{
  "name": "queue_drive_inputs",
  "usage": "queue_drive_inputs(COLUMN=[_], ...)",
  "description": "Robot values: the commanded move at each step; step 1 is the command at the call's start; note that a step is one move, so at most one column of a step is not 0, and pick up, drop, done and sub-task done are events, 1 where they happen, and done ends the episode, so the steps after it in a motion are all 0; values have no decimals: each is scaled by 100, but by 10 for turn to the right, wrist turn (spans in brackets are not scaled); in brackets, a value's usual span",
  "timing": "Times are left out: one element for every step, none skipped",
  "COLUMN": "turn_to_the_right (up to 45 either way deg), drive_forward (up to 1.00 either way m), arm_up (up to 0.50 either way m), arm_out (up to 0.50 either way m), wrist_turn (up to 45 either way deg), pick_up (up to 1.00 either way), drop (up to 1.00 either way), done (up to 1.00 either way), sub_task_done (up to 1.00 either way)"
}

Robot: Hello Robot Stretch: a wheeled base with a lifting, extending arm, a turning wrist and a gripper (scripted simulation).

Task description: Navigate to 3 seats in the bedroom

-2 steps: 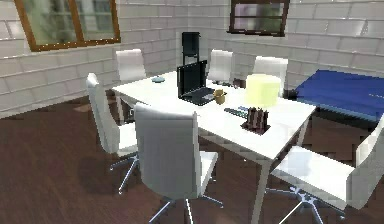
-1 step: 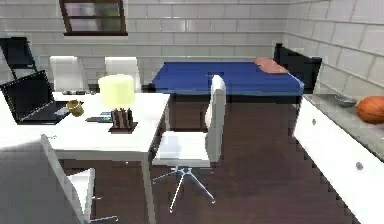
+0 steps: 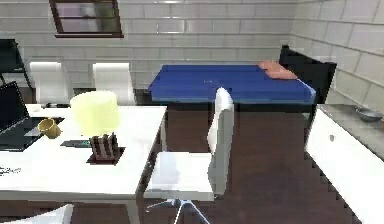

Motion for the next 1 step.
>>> queue_drive_inputs(turn_to_the_right=[0], drive_forward=[0], arm_up=[0], arm_out=[0], wrist_turn=[0], pick_up=[0], drop=[0], done=[100], sub_task_done=[0])
